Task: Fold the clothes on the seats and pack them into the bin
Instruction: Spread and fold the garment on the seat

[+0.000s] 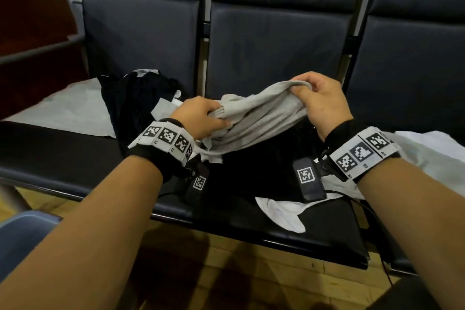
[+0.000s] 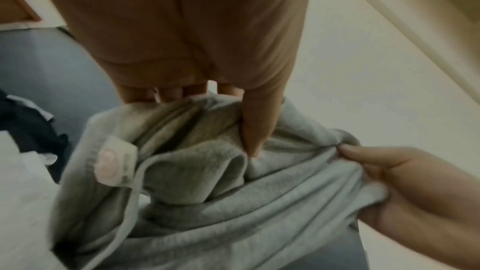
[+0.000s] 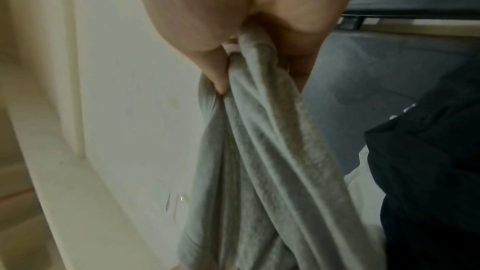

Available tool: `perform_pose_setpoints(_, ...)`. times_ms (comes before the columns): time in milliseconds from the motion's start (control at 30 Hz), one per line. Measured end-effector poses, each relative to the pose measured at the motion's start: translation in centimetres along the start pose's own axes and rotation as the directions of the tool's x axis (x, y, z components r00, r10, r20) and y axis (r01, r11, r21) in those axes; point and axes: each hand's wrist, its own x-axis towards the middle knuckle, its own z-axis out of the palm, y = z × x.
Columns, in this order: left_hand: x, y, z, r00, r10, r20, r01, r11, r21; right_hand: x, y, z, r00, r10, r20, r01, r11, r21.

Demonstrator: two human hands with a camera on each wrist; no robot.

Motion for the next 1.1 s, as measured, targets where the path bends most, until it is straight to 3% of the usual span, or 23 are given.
perform_pose_setpoints(167, -1.0, 0.4, -0.1, 1.000, 0.019, -0.018, -0.021, 0.991, -0.134, -0.7, 0.2, 0.0, 0.986, 0.155, 0.063, -0.166, 0.956, 0.244)
perform_pose_setpoints(233, -1.2, 1.2, -0.9, 0.996, 0.054, -0.064, -0.070, 0.959, -0.274, -0.8, -1.0, -0.1, 0.997, 0.061, 0.046, -0.071, 0.962, 0.262)
perform_pose_setpoints(300, -1.3, 2.4, -2.2, 0.981, 0.124, -0.148, -0.185, 0.826, -0.532, -0.5, -3.2, -0.9, 0.999, -0.046, -0.022, 0.051, 0.931, 0.361)
perform_pose_setpoints(333, -1.2, 2.9, -2.8, 0.971, 0.150, -0.187, -0.233, 0.775, -0.588, -0.2, -4.1, -1.4, 0.998, -0.047, -0.048, 0.063, 0.909, 0.412)
perform_pose_setpoints(367, -1.1, 3.1, -3.3, 0.968, 0.156, -0.198, -0.244, 0.779, -0.578, 0.0, -4.5, -2.0, 0.998, -0.030, -0.056, 0.052, 0.898, 0.438)
perform_pose_setpoints(400, -1.2, 3.0, -3.7, 0.973, 0.144, -0.178, -0.218, 0.824, -0.523, 0.1, -4.2, -2.3, 0.998, -0.005, -0.055, 0.028, 0.907, 0.420)
perform_pose_setpoints(467, -1.5, 2.2, -3.7, 0.994, 0.061, -0.089, -0.080, 0.969, -0.233, -0.1, -2.3, -2.6, 0.998, 0.038, -0.041, -0.027, 0.972, 0.232)
perform_pose_setpoints(533, -2.0, 0.7, -3.0, 0.998, -0.061, 0.012, 0.060, 0.996, 0.069, -0.5, 0.4, -2.7, 0.996, 0.086, 0.032, -0.084, 0.995, -0.052)
perform_pose_setpoints(567, -2.2, 0.1, -2.5, 0.994, -0.100, 0.044, 0.095, 0.989, 0.117, -0.7, 1.3, -2.9, 0.990, 0.116, 0.080, -0.101, 0.981, -0.167)
perform_pose_setpoints(633, -2.3, -0.9, -2.0, 0.991, -0.124, 0.044, 0.121, 0.991, 0.065, -0.9, 2.4, -3.6, 0.984, 0.135, 0.113, -0.101, 0.958, -0.268)
perform_pose_setpoints(800, -2.7, -1.2, -2.3, 0.990, -0.140, 0.009, 0.136, 0.945, -0.297, -1.0, 3.1, -4.7, 0.985, 0.160, 0.059, -0.146, 0.970, -0.193)
perform_pose_setpoints(867, -2.8, -1.2, -2.3, 0.987, -0.160, -0.002, 0.148, 0.916, -0.374, -1.2, 3.2, -4.7, 0.971, 0.183, 0.152, -0.149, 0.966, -0.213)
perform_pose_setpoints(967, -2.8, -0.3, -2.5, 0.982, -0.190, -0.021, 0.143, 0.805, -0.576, -1.6, 2.3, -4.6, 0.921, 0.200, 0.334, -0.125, 0.965, -0.231)
perform_pose_setpoints(1100, -2.5, 0.5, -2.8, 0.965, -0.247, -0.084, 0.148, 0.783, -0.604, -1.8, 1.1, -4.3, 0.929, 0.145, 0.340, -0.126, 0.989, -0.079)
